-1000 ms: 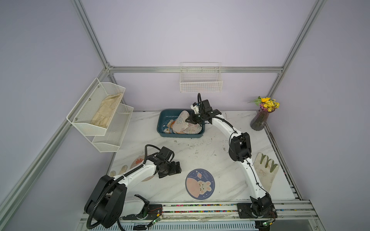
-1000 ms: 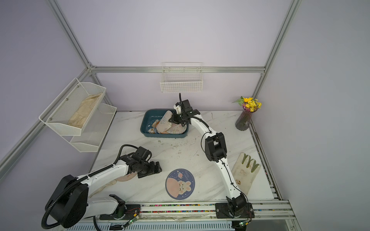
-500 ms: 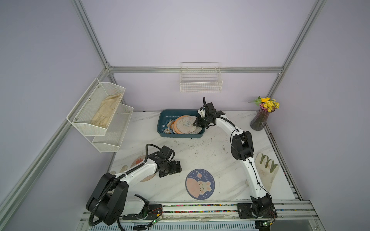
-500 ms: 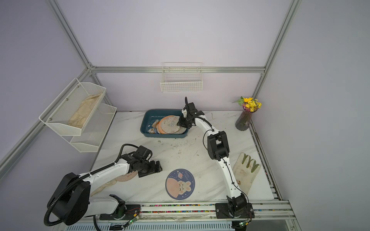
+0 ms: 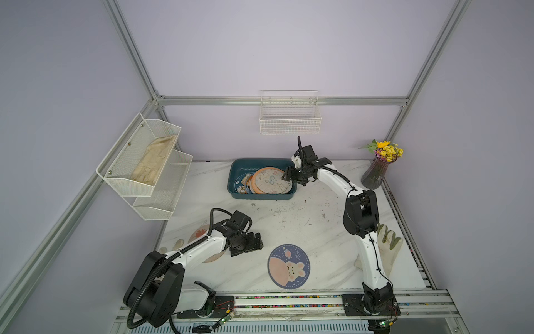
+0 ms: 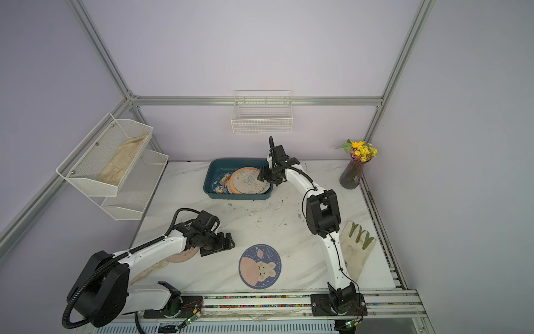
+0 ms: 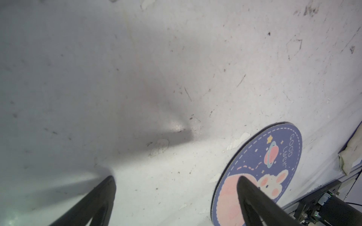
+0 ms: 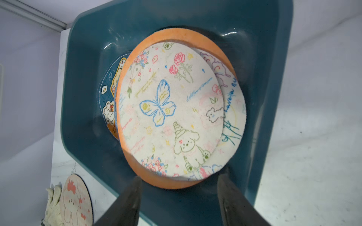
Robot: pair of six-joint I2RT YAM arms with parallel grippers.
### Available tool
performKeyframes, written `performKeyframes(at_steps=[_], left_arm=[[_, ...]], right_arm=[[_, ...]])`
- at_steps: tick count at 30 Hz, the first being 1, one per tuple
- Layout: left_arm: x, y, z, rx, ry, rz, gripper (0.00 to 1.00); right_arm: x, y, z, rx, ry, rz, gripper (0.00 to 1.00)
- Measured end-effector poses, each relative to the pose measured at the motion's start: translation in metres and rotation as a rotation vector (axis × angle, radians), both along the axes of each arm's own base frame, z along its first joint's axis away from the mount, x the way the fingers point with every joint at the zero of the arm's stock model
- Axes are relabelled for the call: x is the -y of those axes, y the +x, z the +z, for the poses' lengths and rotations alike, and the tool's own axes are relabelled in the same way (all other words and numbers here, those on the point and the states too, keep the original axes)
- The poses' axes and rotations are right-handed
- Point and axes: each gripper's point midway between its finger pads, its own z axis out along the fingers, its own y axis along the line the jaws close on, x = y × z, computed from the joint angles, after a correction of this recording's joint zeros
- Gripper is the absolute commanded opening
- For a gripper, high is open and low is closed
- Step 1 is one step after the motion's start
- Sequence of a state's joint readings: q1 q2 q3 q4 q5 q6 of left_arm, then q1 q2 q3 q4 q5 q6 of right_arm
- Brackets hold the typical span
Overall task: Put the coasters into the storage box
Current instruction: Place the coaster in the storage box, then pick up the coaster from the center of the board.
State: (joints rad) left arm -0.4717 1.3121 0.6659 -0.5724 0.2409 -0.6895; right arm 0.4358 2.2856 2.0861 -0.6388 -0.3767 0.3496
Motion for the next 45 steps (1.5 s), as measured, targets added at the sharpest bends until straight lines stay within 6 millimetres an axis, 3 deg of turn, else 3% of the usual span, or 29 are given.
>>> performKeyframes(at_steps=[6, 12, 20, 26, 34, 45], left_arm=[[0.007, -0.001, 0.005, 0.006, -0.039, -0.020, 0.95], [0.019, -0.007, 0.015, 0.030, -0.061, -0.051, 0.94], [0.043, -0.025, 0.026, 0.068, -0.062, -0.064, 0.92], [0.062, -0.045, 0.025, 0.073, -0.047, -0.054, 0.87], [0.074, -0.068, 0.016, 0.059, -0.031, -0.009, 0.83], [0.082, -0.076, 0.003, 0.036, -0.022, 0.031, 0.78]], right_arm=[[0.017, -0.043, 0.014, -0.026, 0.002, 0.006, 0.67], [0.032, -0.103, 0.020, -0.075, 0.028, 0.049, 0.68], [0.043, -0.200, -0.001, -0.185, 0.036, 0.157, 0.73], [0.053, -0.257, -0.021, -0.250, 0.008, 0.219, 0.75], [0.067, -0.309, -0.048, -0.320, -0.045, 0.276, 0.76], [0.077, -0.347, -0.078, -0.377, -0.139, 0.319, 0.76]])
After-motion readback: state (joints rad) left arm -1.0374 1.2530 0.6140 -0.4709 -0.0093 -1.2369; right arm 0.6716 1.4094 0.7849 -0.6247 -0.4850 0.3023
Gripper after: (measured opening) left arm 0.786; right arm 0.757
